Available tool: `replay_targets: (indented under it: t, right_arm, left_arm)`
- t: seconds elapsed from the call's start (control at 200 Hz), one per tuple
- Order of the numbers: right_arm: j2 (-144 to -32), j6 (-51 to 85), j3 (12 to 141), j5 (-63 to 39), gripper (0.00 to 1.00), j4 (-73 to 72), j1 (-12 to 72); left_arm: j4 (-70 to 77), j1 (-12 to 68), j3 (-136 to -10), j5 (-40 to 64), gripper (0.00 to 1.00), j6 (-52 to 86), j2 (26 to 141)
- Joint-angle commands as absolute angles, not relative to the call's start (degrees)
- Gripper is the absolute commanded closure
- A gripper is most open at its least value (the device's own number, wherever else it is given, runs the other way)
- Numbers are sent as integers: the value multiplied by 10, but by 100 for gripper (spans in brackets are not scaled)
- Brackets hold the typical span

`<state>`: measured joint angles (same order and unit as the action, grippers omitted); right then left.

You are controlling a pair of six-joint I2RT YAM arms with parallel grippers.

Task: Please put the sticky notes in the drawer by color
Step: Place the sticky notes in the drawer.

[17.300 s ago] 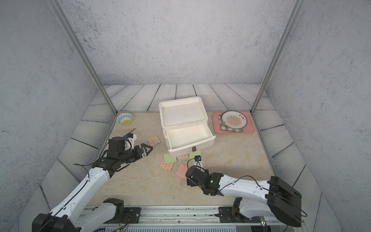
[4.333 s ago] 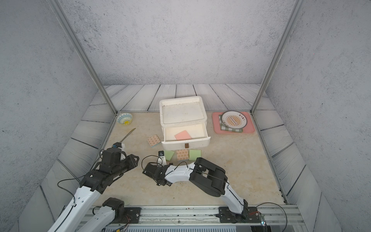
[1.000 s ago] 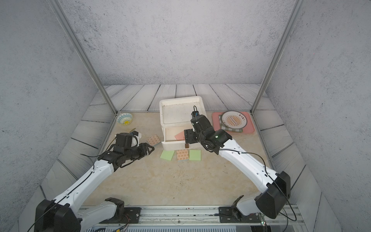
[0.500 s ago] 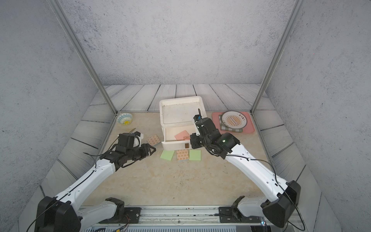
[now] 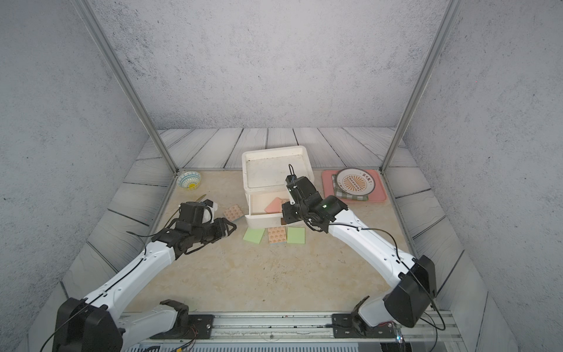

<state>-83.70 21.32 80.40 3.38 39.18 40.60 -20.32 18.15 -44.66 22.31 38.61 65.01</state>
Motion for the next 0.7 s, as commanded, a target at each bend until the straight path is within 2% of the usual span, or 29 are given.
replay_targets:
  t: [0.0, 0.21, 0.36, 0.55, 0.691]
  right_arm:
    - [-864, 198, 829, 45, 79, 400, 400]
    - [-853, 198, 862, 5, 79, 456, 399]
    - [-762, 216, 793, -25, 79, 426, 400]
    - [-673, 225, 696, -10, 79, 406, 401]
    - [-658, 241, 639, -34, 79, 369, 401]
  left_arm:
    - [-199, 185, -446, 220, 53, 378, 654]
    - [-204, 185, -446, 214, 53, 372, 651]
    - [-203, 180, -474, 181, 53, 354, 656]
    - [-284, 160, -681, 122, 52, 288, 712]
    - [-301, 160, -847, 162, 52, 275, 803]
